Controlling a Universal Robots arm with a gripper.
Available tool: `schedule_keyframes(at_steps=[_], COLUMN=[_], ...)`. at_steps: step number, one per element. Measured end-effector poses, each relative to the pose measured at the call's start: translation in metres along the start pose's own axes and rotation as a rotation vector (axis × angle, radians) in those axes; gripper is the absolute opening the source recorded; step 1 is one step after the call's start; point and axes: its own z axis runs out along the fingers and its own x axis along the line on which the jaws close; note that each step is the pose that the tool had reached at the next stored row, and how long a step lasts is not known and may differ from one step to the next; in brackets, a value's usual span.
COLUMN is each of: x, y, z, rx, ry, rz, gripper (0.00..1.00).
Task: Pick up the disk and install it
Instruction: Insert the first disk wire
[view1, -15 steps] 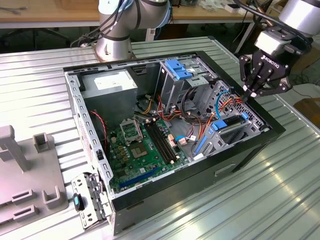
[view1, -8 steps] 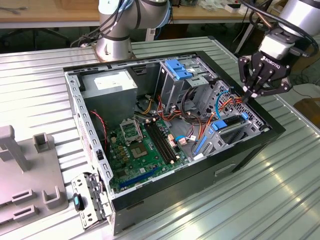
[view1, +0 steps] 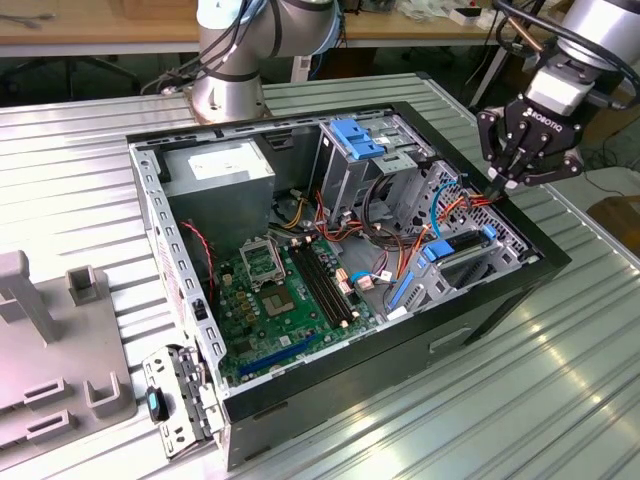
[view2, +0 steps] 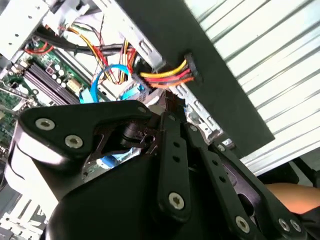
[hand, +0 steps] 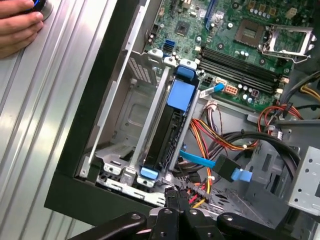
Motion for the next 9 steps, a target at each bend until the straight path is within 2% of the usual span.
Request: schedule_keyframes(at_steps=[1,4,7,8,9], x=[-0.0036,-0.0057,-0.0057,-0.0057,-0.0057], y=[-0.0013,-0.0022,-0.0023,-0.0023,-0.0022], z=[-0.0001,-0.0001,-0.0001,-0.0001,0.0], rx=[-0.001,-0.0015,-0.0003,0.0006,0.0011], ry=[0.0028,0.0055,0.008,0.0096,0.0102], rz=[0.0,-0.017,-0.083,-0.128,-0.149], gripper=[0.11,0.11,0.11,0.11,0.11])
